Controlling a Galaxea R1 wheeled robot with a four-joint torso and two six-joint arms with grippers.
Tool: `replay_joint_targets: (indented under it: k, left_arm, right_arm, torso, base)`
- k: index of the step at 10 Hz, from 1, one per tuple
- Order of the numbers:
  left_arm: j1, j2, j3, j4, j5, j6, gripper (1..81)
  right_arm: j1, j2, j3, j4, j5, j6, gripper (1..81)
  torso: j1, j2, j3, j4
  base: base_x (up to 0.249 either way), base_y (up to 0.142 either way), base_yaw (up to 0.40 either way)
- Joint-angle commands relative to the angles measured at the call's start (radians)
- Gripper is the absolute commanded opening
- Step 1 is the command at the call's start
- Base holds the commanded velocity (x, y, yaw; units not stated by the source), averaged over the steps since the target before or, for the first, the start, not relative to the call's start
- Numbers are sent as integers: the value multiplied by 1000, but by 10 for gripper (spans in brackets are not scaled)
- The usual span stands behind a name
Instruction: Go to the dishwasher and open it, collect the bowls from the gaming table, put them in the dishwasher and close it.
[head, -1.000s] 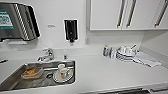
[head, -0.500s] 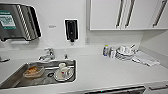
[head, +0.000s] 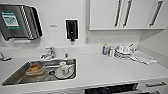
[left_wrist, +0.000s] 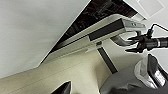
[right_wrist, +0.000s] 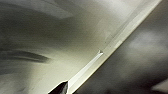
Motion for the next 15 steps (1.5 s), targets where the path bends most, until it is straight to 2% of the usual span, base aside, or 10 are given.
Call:
replay_joint_targets:
  k: [1, 7, 15]
  left_arm:
    - [-88, -36, 27, 9, 33, 7, 811]
    - [-79, -31, 27, 10, 33, 7, 811]
    - [-47, -16, 16, 11, 31, 20, 811]
  right_arm:
    - [14, 2, -7, -57, -231, -52, 811]
    - [-24, 92, -55, -82, -231, -51, 811]
    - [-63, 149, -127, -94, -210, -52, 811]
  torso:
    - [0, 0, 0, 0]
    - [0, 0, -1, 0]
    - [1, 0, -1, 0]
  base:
    - [-77, 0, 0]
    - [-77, 0, 0]
    - [-77, 0, 0]
